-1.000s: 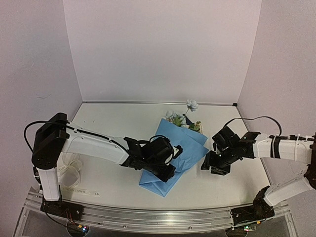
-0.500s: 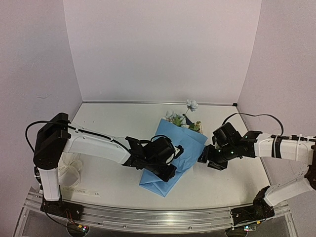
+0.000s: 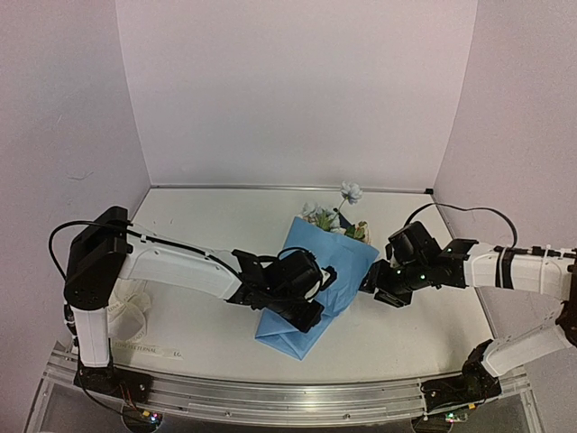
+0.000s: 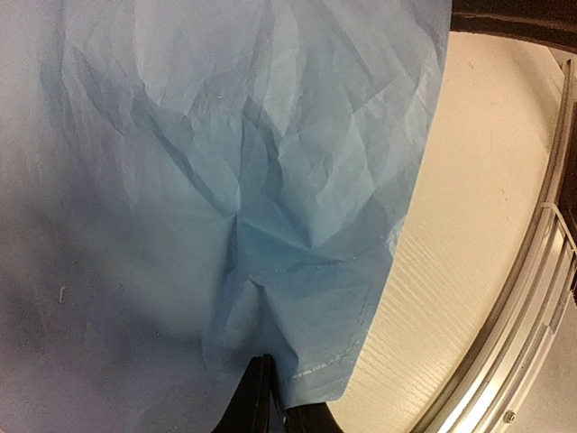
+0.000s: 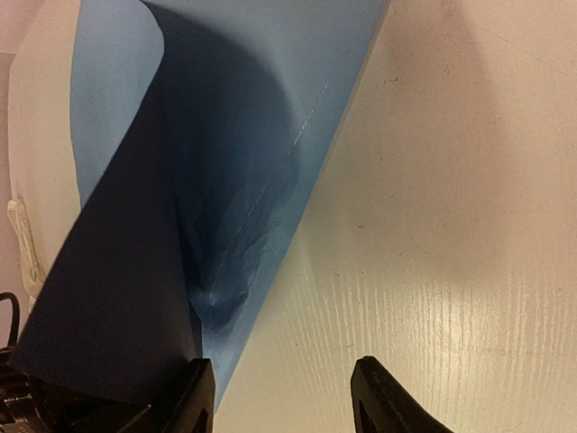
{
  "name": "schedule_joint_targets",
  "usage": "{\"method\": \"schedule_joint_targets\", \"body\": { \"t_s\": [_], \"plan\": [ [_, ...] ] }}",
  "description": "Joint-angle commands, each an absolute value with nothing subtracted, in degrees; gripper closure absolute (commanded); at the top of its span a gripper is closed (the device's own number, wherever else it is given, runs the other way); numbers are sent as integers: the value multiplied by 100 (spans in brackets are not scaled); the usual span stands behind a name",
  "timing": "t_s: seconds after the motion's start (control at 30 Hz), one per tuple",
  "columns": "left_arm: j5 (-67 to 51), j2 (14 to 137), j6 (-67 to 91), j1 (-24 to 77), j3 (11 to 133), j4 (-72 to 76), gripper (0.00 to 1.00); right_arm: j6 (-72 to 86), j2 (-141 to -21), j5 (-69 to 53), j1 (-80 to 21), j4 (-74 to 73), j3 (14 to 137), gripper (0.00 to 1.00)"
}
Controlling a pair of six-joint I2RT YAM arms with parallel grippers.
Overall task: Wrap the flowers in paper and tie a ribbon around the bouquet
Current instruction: Fold the left corner of the flattened wrapping paper at the center of the board.
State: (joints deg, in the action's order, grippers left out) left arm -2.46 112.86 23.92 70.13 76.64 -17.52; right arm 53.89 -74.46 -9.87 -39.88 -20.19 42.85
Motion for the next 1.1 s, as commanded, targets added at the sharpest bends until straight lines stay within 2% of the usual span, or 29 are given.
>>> {"method": "schedule_joint_targets", "body": {
  "t_s": [0.0,0.7,0.9,1.07],
  "plan": [
    [-263,11341,2303,7039,7951,-1739,92,5436,-7089,-902,-4009,-1846,4201,47],
    [-248,11381,2310,7030,7987,-1704,92,5338,-6712,-861,-4161,-1997,4123,46],
    [-245,11325,2342,7034,7924,-1664,92,5364,-7082,-773,-4136,-1967,4228,46],
    [-248,11311,2339,7029,7919,-1678,92,5379,-7575,-774,-4058,-1792,4441,52]
  ]
}}
